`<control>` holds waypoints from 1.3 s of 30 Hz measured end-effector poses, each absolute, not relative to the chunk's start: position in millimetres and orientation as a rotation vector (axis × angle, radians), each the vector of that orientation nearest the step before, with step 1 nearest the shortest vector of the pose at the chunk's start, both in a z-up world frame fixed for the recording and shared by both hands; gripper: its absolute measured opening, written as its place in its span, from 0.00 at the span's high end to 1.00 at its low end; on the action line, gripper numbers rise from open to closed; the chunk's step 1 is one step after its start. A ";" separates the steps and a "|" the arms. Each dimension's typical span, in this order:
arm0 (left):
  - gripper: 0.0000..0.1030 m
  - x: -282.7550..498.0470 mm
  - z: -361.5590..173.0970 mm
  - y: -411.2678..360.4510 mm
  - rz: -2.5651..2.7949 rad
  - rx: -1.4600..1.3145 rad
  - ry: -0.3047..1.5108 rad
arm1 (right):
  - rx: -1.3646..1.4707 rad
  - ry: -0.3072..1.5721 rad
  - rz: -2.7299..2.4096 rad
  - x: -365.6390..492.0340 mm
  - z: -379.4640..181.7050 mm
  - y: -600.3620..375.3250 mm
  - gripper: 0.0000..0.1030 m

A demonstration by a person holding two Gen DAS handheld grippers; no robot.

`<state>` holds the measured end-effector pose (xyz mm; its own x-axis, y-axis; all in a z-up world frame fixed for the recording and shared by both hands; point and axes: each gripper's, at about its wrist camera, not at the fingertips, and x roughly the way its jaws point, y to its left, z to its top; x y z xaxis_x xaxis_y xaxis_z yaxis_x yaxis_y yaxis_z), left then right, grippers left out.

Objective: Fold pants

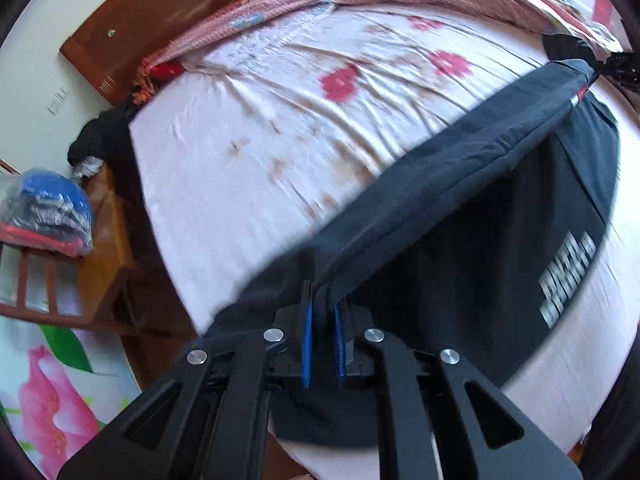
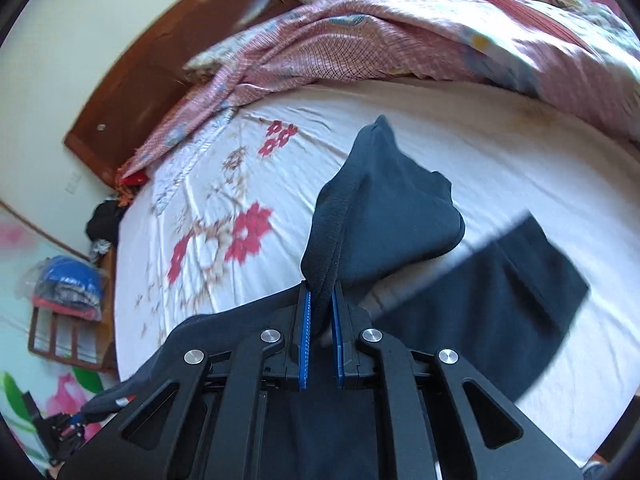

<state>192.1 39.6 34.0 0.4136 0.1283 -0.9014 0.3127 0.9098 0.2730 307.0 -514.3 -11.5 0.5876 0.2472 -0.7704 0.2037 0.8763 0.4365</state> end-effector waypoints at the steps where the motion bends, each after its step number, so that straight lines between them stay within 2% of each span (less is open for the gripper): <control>1: 0.92 176.6 28.4 36.1 -0.128 0.442 1.143 | 0.537 0.956 0.008 284.9 -23.3 -521.3 0.92; 8: 0.91 103.1 -16.5 24.9 -0.136 0.378 1.205 | 0.724 0.981 -0.067 184.2 -105.5 -549.3 0.94; 10: 0.91 88.2 -37.6 22.0 -0.117 0.390 1.229 | 0.757 1.033 -0.100 169.2 -127.5 -553.9 0.91; 14: 0.91 77.7 -60.9 15.8 -0.086 0.414 1.230 | 0.601 1.094 -0.241 156.1 -115.9 -553.4 0.86; 15: 0.91 78.6 -61.8 13.9 -0.080 0.421 1.227 | 0.505 1.072 -0.267 157.9 -100.5 -547.9 0.83; 17: 0.91 81.1 -58.6 14.1 -0.070 0.403 1.224 | 0.225 1.021 -0.363 170.8 -66.0 -529.4 0.54; 18: 0.90 81.7 -58.7 14.0 -0.071 0.394 1.229 | 0.129 0.938 -0.351 180.5 -47.1 -520.4 0.35; 21: 0.90 85.6 -58.8 15.0 -0.076 0.391 1.228 | -0.208 0.869 -0.324 220.8 -37.8 -486.8 0.35; 23: 0.88 87.9 -60.0 16.1 -0.076 0.385 1.242 | -0.415 0.829 -0.315 244.3 -49.6 -464.1 0.38; 24: 0.87 88.9 -60.3 15.7 -0.075 0.392 1.243 | -0.445 0.858 -0.292 256.7 -58.2 -463.4 0.47; 29: 0.86 95.3 -59.9 16.0 -0.089 0.416 1.244 | -0.574 0.890 -0.350 290.1 -82.2 -455.4 0.47; 32: 0.80 95.2 -58.9 16.9 -0.083 0.423 1.238 | -0.552 0.918 -0.349 298.9 -88.0 -468.7 0.47; 33: 0.79 96.0 -58.2 18.8 -0.084 0.412 1.239 | -0.547 0.928 -0.373 302.4 -89.1 -477.1 0.53; 34: 0.78 96.7 -57.7 20.4 -0.084 0.404 1.241 | -0.544 0.927 -0.395 301.8 -88.4 -482.0 0.65; 35: 0.73 97.0 -57.4 21.6 -0.076 0.405 1.239 | -0.527 0.935 -0.415 302.4 -85.4 -490.2 0.72; 37: 0.70 98.3 -57.3 23.8 -0.072 0.404 1.239 | -0.371 0.993 -0.397 305.9 -79.0 -519.0 1.00; 39: 0.67 98.8 -57.1 25.4 -0.071 0.395 1.240 | -0.201 1.012 -0.401 303.4 -70.3 -547.7 1.00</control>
<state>98.8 25.4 -57.1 0.3316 0.1596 -0.9298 0.2652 0.9301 0.2543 303.4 -547.7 -70.3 0.4652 -0.4158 -0.7815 0.2322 0.9092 -0.3455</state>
